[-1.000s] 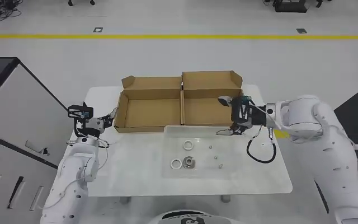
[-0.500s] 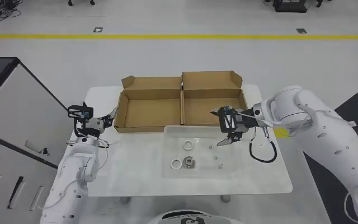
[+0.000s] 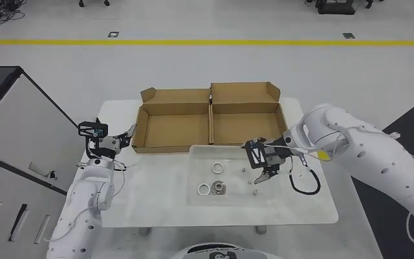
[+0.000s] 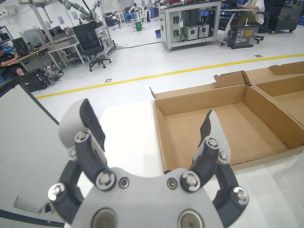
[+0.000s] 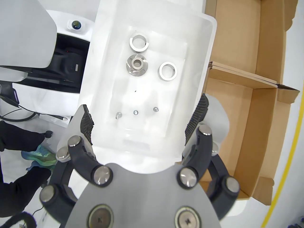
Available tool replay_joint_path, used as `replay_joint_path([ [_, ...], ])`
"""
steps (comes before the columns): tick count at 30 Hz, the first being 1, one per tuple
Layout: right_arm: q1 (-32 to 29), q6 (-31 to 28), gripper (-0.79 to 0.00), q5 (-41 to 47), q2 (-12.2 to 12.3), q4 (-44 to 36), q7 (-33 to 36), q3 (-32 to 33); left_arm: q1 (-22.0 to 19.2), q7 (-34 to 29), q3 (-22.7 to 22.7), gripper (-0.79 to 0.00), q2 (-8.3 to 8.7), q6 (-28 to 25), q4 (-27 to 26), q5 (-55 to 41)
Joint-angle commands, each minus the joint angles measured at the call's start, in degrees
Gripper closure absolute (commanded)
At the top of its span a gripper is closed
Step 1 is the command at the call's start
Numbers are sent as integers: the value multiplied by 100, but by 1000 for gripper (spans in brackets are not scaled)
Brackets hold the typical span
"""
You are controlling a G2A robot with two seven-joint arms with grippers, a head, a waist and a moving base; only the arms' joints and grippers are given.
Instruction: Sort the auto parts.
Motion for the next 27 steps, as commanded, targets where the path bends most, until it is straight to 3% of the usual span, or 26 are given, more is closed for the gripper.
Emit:
replay_joint_path([
  [1, 41, 8, -785, 178, -1, 102, 8, -106, 0, 0, 0, -785, 0, 0, 0, 0],
  [18, 88, 85, -785, 208, -8, 130, 84, -113, 0, 0, 0, -785, 0, 0, 0, 0],
  [21, 205, 562, -785, 2, -5, -173, 561, -206, 0, 0, 0, -785, 0, 0, 0, 0],
  [27, 739, 1538, -785, 513, -50, -532, 1538, -799, 0, 0, 0, -785, 0, 0, 0, 0],
])
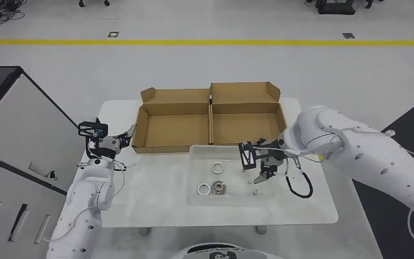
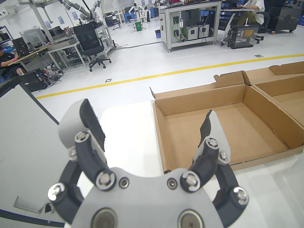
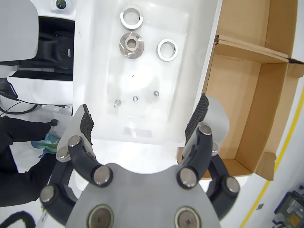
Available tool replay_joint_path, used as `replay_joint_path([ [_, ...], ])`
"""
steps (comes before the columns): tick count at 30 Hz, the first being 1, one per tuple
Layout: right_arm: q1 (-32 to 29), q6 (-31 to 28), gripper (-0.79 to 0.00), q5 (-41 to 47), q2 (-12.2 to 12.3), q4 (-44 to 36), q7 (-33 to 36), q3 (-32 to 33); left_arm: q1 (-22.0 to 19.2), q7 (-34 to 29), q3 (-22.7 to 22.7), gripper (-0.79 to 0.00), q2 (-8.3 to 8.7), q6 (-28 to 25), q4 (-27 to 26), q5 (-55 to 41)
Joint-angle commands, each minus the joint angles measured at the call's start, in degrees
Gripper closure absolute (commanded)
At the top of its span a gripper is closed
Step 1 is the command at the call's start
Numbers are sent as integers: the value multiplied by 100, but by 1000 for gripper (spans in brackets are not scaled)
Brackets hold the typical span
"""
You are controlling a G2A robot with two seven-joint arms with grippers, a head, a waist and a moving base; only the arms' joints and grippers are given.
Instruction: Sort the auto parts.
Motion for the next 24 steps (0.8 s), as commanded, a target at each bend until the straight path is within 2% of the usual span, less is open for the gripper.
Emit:
replay_joint_path([
  [1, 214, 313, -785, 210, -46, -49, 313, -204, 0, 0, 0, -785, 0, 0, 0, 0],
  [6, 673, 777, -785, 661, -246, 6, 777, -761, 0, 0, 0, -785, 0, 0, 0, 0],
  [12, 1063, 978, -785, 746, -484, 66, 979, -1298, 0, 0, 0, -785, 0, 0, 0, 0],
  [24, 703, 1305, -785, 327, -691, 133, 1307, -1298, 0, 0, 0, -785, 0, 0, 0, 0],
])
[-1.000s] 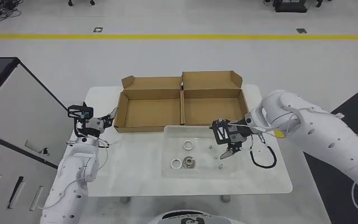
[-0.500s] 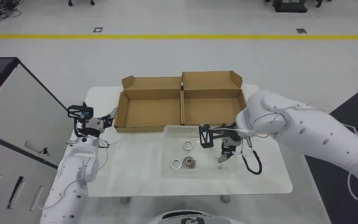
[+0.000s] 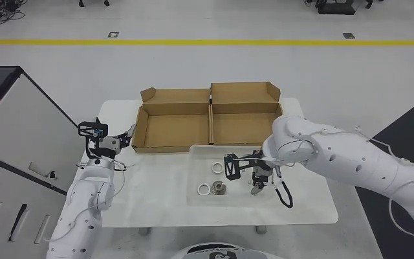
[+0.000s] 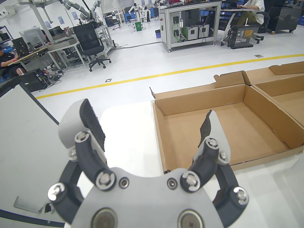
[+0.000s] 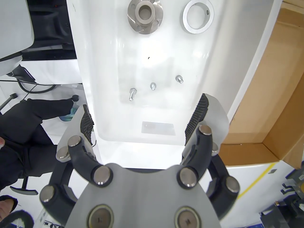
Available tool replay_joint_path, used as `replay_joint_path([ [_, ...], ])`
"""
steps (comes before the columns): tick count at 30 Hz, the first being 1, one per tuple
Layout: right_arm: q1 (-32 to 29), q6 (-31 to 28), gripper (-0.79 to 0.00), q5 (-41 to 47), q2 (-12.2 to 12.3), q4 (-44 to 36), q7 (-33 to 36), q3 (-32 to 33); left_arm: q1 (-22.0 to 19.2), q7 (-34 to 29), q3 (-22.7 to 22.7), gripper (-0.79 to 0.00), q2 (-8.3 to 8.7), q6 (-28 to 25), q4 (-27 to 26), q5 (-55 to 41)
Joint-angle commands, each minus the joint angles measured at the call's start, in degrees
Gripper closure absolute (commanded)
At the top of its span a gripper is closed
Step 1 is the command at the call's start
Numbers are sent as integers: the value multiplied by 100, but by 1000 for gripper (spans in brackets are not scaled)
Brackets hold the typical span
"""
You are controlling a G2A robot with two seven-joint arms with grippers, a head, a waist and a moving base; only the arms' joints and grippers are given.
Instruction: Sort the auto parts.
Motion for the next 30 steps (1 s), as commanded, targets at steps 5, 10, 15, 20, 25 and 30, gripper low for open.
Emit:
replay_joint_path([
  [5, 17, 22, -785, 2, 44, 113, 21, 0, 0, 0, 0, -785, 0, 0, 0, 0],
  [10, -65, 99, -785, -178, 110, -30, 100, 0, 0, 0, 0, -785, 0, 0, 0, 0],
  [15, -158, 28, -785, -402, 121, -93, 29, 0, 0, 0, 0, -785, 0, 0, 0, 0],
  [20, -165, -28, -690, -447, 115, -28, -27, 0, 0, 0, 0, -785, 0, 0, 0, 0],
  [25, -205, -74, -619, -509, 111, -6, -73, 0, 0, 0, 0, -785, 0, 0, 0, 0],
  [30, -281, -18, -502, -592, 93, -27, -17, 0, 0, 0, 0, -785, 0, 0, 0, 0],
])
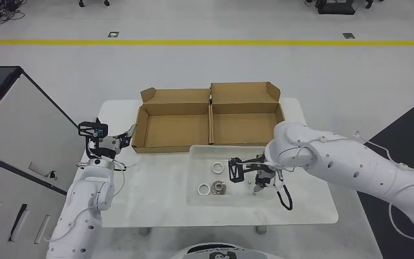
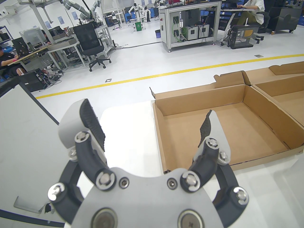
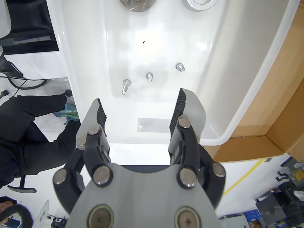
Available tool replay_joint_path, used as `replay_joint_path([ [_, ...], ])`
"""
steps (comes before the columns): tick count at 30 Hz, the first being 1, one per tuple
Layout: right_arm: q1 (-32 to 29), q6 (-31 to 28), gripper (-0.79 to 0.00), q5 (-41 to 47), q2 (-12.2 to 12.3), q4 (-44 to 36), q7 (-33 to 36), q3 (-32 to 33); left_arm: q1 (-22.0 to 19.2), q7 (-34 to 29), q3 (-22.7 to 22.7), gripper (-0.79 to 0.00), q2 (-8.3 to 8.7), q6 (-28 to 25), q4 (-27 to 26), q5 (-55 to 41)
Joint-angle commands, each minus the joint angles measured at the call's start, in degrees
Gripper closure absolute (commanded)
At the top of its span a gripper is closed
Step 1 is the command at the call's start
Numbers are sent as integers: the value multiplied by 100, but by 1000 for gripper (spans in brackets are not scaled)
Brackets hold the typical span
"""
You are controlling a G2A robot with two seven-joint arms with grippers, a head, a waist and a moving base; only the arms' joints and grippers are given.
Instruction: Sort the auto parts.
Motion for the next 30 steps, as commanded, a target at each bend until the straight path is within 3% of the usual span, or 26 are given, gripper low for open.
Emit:
replay_joint_path([
  [1, -25, 18, -449, -14, -8, -4, 19, 0, 0, 0, 0, -785, 0, 0, 0, 0],
  [11, -196, 170, -391, -60, -79, -10, 172, 0, 0, 0, 0, -785, 0, 0, 0, 0],
  [30, -367, 445, -391, -31, -37, -148, 448, 0, 0, 0, 0, -785, 0, 0, 0, 0],
])
